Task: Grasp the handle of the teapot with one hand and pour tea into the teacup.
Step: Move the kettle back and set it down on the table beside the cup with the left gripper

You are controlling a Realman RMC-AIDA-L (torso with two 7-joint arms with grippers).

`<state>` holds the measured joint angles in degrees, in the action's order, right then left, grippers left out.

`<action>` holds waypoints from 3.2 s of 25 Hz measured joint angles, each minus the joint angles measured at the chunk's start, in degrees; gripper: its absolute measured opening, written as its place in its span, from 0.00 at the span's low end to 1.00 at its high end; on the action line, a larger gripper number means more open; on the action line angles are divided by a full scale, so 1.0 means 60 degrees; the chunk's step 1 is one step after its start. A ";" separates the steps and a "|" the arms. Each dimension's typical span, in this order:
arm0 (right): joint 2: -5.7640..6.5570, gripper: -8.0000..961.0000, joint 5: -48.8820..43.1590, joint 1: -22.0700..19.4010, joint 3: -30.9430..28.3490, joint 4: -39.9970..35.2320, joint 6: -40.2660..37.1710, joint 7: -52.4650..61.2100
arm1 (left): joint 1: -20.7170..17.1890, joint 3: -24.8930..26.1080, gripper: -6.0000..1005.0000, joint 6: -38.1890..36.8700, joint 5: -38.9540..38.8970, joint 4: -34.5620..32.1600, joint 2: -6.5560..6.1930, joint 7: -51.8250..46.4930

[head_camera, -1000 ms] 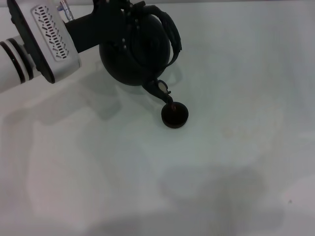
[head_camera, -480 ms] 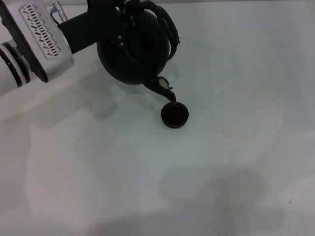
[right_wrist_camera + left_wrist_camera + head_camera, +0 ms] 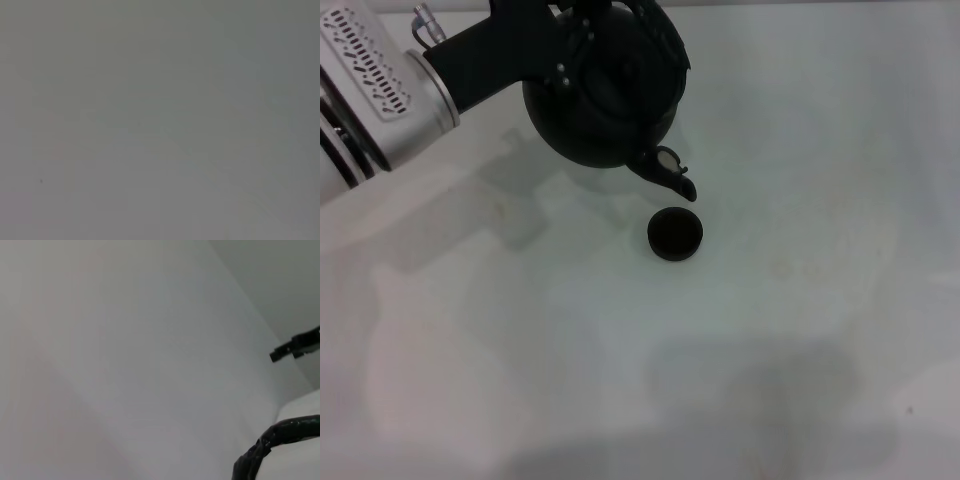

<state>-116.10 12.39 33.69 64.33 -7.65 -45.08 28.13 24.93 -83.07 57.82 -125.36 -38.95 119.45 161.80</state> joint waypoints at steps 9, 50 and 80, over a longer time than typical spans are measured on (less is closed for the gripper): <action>-0.0001 0.89 -0.0018 -0.0027 0.0025 0.0054 0.0000 0.0114 | -0.0111 -0.0001 0.11 0.0485 -0.1868 0.0631 0.0006 -0.0029; 0.0367 0.89 -0.0013 0.0090 -0.0319 -0.0571 -0.0033 0.0247 | -0.2761 -0.0862 0.12 0.2084 -0.7069 0.3552 0.0042 -0.2645; 0.0256 0.89 -0.0015 0.0030 -0.0321 -0.0518 -0.0016 0.0234 | -0.2531 -0.1374 0.13 0.1821 -0.6997 0.3958 -0.0015 -0.2060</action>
<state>-114.56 12.30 33.87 62.40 -10.75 -45.17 29.53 9.75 -91.31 68.75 -167.34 -15.20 119.36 149.44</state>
